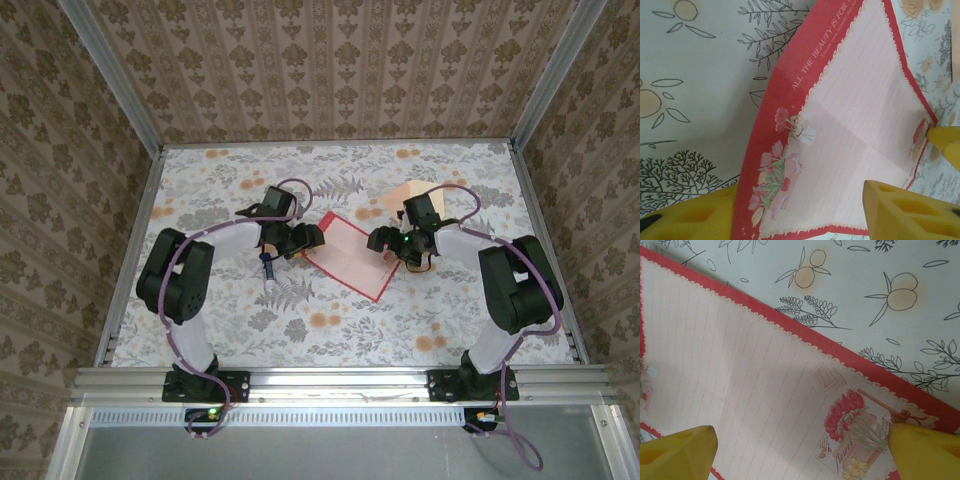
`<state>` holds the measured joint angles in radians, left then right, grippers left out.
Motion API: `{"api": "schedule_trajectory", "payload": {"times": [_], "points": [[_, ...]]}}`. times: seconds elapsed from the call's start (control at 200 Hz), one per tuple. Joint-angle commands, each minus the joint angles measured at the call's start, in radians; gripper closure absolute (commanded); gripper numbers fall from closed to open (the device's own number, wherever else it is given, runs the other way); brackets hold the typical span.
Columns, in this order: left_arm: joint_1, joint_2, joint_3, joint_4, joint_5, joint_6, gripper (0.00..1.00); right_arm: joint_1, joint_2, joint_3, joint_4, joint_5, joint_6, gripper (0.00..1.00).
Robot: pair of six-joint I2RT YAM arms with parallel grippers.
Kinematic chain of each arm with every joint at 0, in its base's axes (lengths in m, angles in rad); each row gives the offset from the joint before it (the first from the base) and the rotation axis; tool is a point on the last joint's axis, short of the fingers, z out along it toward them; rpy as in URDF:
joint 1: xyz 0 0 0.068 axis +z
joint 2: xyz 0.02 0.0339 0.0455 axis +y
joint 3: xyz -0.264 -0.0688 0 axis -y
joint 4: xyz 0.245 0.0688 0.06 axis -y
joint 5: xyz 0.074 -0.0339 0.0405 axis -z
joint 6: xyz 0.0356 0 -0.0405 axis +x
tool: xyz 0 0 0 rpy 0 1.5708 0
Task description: Place the letter into the envelope and seal it
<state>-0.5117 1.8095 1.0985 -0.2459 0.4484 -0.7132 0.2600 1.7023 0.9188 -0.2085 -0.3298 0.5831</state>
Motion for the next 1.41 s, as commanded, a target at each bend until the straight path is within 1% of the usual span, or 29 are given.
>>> {"api": "schedule_trajectory", "payload": {"times": [0.0, 0.165, 0.25, 0.3, 0.37, 0.435, 0.485, 0.515, 0.775, 0.915, 1.145, 1.25, 1.4], "points": [[-0.002, -0.05, 0.011, -0.028, -0.005, 0.029, 0.49, -0.006, 0.008, -0.022, -0.011, 0.002, 0.014, 0.09], [0.001, -0.067, 0.011, -0.051, -0.022, 0.055, 0.65, -0.009, -0.003, -0.024, -0.015, 0.009, 0.008, 0.09], [0.004, -0.073, 0.017, -0.065, -0.025, 0.067, 0.71, -0.013, -0.005, -0.024, -0.02, 0.009, 0.004, 0.09], [0.007, -0.076, 0.021, -0.071, -0.022, 0.074, 0.79, -0.014, -0.007, -0.023, -0.021, 0.01, 0.002, 0.09], [0.008, -0.078, 0.023, -0.082, -0.024, 0.083, 0.86, -0.017, -0.009, -0.022, -0.022, 0.011, 0.002, 0.09], [0.009, -0.083, 0.025, -0.089, -0.025, 0.091, 0.95, -0.018, -0.012, -0.022, -0.023, 0.01, 0.002, 0.09], [0.01, -0.087, 0.024, -0.095, -0.026, 0.095, 0.97, -0.019, -0.015, -0.02, -0.025, 0.011, 0.0, 0.09], [0.01, -0.09, 0.025, -0.097, -0.027, 0.099, 1.0, -0.019, -0.015, -0.019, -0.026, 0.01, 0.001, 0.09], [0.012, -0.112, 0.041, -0.128, -0.049, 0.146, 1.0, -0.02, -0.022, 0.005, -0.048, 0.011, -0.01, 0.09], [0.012, -0.131, 0.077, -0.16, -0.078, 0.2, 1.0, -0.02, -0.04, 0.06, -0.1, 0.007, -0.013, 0.09], [0.012, -0.143, 0.165, -0.226, -0.139, 0.32, 1.0, -0.02, -0.066, 0.225, -0.263, -0.013, 0.037, 0.08], [0.008, -0.146, 0.196, -0.239, -0.151, 0.374, 1.0, -0.02, -0.061, 0.315, -0.359, -0.022, 0.091, 0.06], [-0.02, -0.148, 0.241, -0.277, -0.208, 0.482, 1.0, -0.021, -0.029, 0.457, -0.493, -0.03, 0.177, 0.04]]}}
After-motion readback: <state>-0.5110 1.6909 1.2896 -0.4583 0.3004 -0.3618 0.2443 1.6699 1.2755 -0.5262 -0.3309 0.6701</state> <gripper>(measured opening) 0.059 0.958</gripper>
